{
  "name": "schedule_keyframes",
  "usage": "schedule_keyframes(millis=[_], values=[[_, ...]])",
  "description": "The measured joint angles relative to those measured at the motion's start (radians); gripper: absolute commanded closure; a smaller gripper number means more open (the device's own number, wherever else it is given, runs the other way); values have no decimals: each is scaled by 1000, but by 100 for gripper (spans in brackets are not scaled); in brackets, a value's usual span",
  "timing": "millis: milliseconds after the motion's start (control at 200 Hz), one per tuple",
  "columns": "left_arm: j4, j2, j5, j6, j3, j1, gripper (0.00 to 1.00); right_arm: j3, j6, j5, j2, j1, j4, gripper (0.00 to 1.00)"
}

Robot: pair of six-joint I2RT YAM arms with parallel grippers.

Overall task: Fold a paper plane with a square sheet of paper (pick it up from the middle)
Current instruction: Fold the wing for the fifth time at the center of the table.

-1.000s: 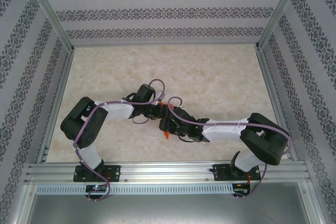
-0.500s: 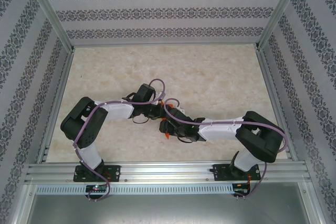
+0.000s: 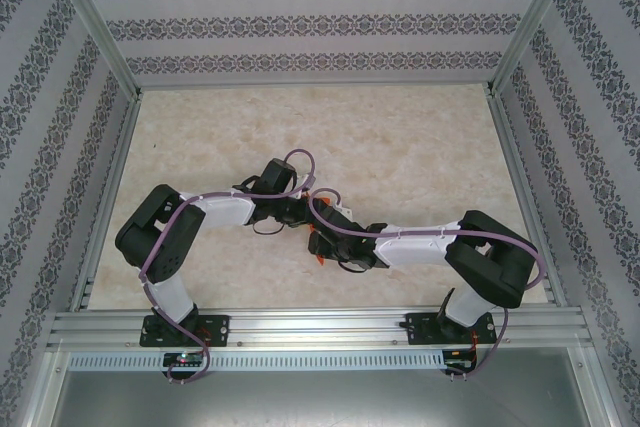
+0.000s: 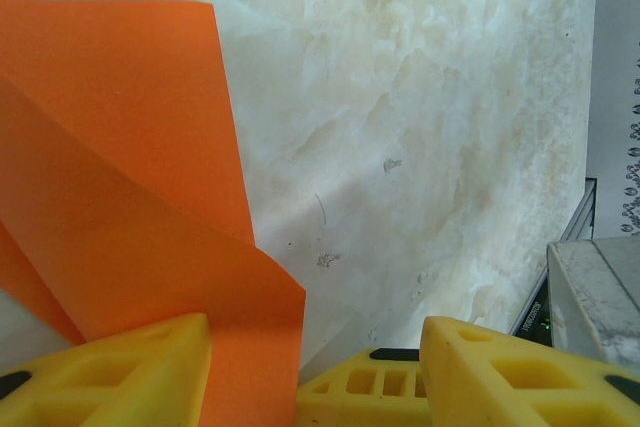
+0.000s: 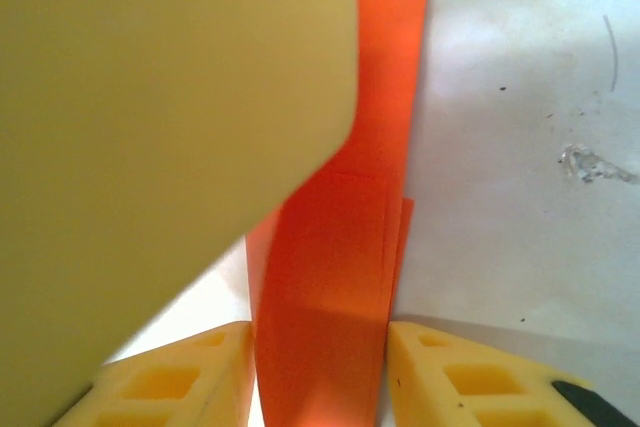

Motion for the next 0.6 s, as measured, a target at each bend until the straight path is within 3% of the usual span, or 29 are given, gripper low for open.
schedule_keyframes(millis=[300,599], values=[[0,0,0,0,17,0,41,-5,-1,4,0,0,-3,73],[0,2,0,0,21,0,41,-27,3,6,-5,-8,23,77]])
